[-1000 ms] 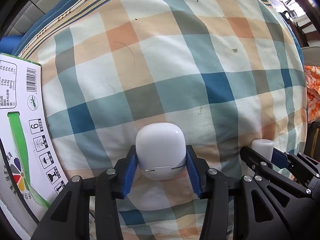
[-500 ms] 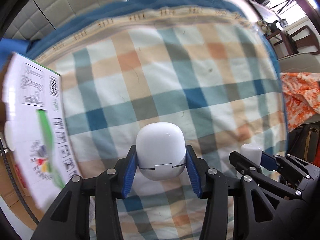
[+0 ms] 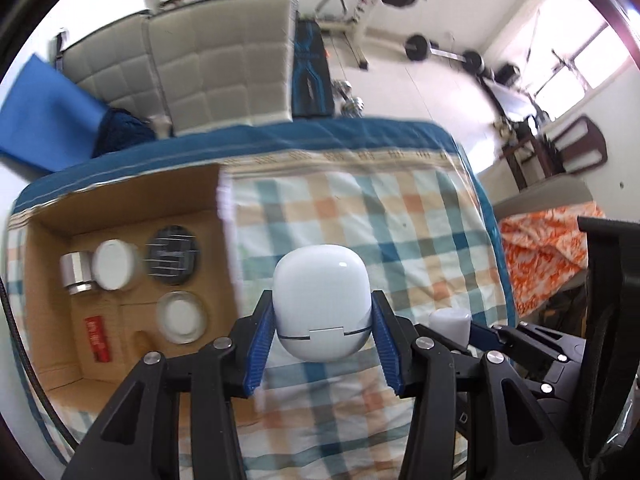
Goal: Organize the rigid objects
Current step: 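Lift both white items and carry them over the box, then lower both white items into the box and open both tools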
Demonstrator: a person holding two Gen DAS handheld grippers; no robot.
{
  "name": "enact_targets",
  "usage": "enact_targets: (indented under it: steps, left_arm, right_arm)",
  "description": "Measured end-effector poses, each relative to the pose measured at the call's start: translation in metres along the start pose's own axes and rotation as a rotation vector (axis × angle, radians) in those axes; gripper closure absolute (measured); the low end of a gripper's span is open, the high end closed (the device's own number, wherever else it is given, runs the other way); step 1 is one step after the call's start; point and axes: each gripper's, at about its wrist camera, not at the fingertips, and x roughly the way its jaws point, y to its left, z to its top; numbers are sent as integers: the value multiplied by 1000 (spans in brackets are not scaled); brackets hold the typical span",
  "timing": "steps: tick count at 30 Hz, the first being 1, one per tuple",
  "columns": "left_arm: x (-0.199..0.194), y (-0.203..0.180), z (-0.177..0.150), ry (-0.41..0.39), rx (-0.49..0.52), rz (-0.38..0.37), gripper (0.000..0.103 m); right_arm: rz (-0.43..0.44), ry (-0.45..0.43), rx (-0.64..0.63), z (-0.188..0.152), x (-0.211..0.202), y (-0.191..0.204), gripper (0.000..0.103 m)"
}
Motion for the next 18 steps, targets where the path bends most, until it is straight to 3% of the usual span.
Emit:
enact_targets:
  steps: [9,18]
  left_arm:
    - [-69,110,-26,-99,-111,78,59]
    - [-70,179,-48,-94,-182,106,59]
  right_arm:
    - [60,-31,-126,-16,-13,121,69]
    - [36,12,-179,-30,18,189,69]
